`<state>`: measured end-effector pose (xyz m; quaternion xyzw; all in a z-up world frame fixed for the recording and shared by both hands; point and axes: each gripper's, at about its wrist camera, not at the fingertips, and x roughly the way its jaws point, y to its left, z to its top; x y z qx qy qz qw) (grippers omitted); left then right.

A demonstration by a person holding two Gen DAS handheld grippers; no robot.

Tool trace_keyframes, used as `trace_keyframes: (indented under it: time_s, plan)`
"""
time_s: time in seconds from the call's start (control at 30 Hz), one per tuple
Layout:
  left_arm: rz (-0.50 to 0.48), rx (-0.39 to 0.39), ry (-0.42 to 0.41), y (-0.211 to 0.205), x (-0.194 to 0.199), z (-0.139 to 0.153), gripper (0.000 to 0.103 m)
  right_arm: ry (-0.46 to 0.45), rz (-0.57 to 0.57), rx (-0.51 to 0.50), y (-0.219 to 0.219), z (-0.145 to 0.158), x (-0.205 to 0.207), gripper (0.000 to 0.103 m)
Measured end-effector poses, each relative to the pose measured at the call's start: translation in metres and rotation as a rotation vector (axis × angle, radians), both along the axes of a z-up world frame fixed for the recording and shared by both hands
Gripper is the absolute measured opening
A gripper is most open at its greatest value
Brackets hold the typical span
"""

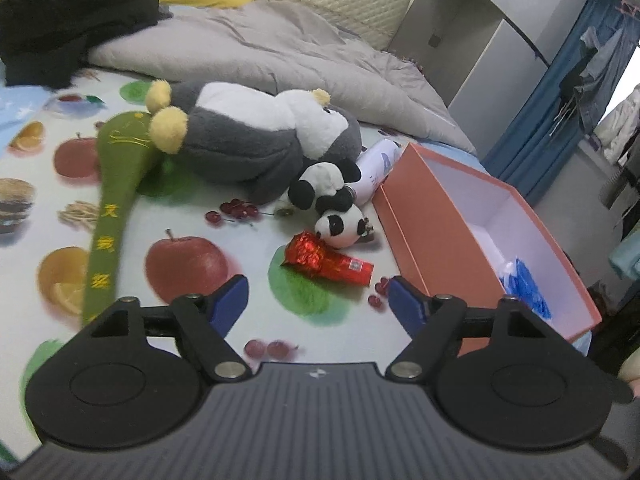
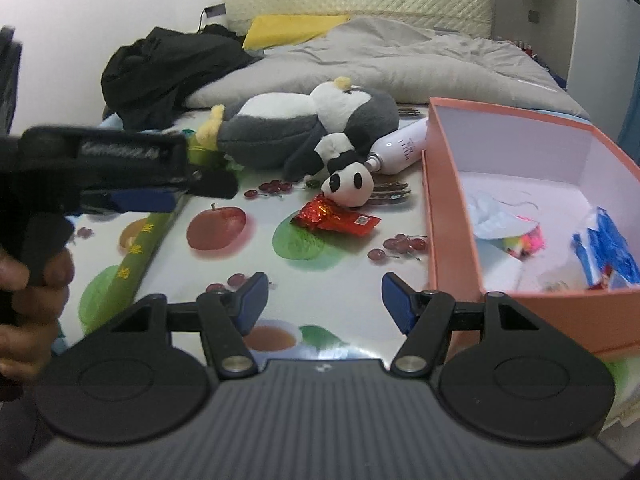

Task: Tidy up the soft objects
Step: 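Withdraw both grippers from the pink box back toward the pile, then grasp the small panda plush with the left gripper while the right grasps the red candy wrapper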

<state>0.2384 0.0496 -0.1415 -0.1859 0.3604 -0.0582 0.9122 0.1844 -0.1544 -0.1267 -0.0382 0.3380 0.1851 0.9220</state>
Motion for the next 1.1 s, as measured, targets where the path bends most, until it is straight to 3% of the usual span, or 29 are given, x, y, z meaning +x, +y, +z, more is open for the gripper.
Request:
trace_keyframes:
  time_s: [0.27,0.4,0.57,0.97,1.1]
  plan:
    - [-0.066,-0.082,0.010,-0.002,0.065,-0.025,0.073,0.014,0.041,-0.036,0.017,-0.024,0.046,0.062]
    - [-0.097,-0.164,0.043,0.003,0.100,-0.041,0.065,0.007,0.068,-0.050,0.027,-0.035,0.069,0.063]
    - [-0.144,-0.195,0.086,0.004,0.146,-0.057,0.065,0.006,0.065,-0.080,0.038,-0.050,0.098,0.064]
    - [-0.224,-0.188,0.202,-0.017,0.215,-0.088,0.066,0.032,0.067,-0.072,0.043,-0.068,0.135,0.066]
    - [-0.227,-0.171,0.186,-0.022,0.220,-0.088,0.058,0.013,0.064,-0.085,0.045,-0.070,0.139,0.066]
